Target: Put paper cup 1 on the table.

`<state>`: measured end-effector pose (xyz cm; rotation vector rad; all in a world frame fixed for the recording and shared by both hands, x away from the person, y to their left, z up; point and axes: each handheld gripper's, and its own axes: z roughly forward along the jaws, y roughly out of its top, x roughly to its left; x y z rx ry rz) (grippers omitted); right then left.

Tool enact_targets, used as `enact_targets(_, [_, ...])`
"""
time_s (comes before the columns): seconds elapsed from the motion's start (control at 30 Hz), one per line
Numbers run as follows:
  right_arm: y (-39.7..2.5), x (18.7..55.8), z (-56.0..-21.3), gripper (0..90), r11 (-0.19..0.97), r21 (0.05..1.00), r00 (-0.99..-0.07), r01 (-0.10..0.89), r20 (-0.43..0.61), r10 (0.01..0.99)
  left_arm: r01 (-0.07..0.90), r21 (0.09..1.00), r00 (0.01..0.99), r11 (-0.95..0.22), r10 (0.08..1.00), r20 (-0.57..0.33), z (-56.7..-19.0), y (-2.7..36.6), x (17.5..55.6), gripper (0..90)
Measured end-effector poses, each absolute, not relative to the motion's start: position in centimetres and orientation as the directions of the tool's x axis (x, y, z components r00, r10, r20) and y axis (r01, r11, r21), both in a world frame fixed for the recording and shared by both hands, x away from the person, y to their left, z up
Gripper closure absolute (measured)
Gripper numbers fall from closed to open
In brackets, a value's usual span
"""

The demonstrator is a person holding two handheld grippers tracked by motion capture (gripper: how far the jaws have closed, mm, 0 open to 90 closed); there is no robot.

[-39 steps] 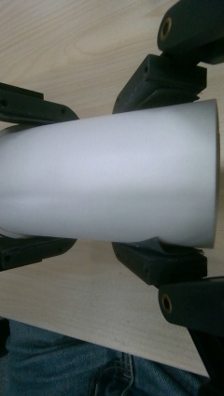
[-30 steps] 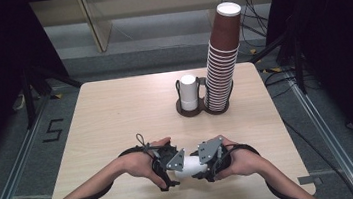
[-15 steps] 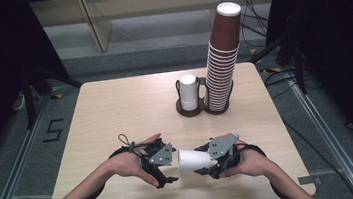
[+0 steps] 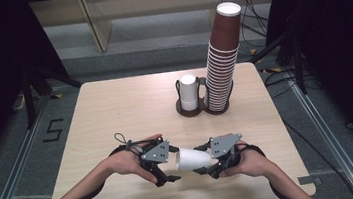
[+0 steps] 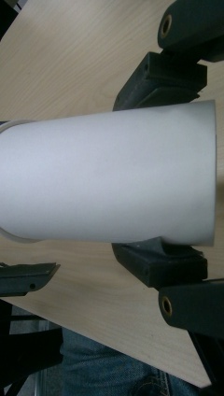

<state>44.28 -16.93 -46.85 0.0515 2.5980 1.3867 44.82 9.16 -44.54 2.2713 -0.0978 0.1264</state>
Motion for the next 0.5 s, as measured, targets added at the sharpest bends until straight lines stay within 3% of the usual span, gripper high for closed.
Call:
enact_targets(0.2, [-17.13,44.26,-46.59,33.8,0.566,0.821,-0.979,-0.073,-0.168,0.117,-0.086,0.75,0.995,-0.656,-0.013,0.103,-44.66,9.07,45.08,13.8])
enact_targets(0.3, [-17.14,44.23,-46.67,33.9,0.572,0.816,-0.979,-0.078,-0.172,0.113,-0.077,0.744,0.995,-0.664,-0.008,0.096,-44.67,9.06,45.04,8.0])
enact_targets(0.5, [-16.85,43.91,-46.85,33.9,0.571,0.819,-0.985,-0.062,-0.143,0.098,-0.067,0.74,0.996,-0.67,-0.001,0.089,-44.69,9.03,45.09,5.5])
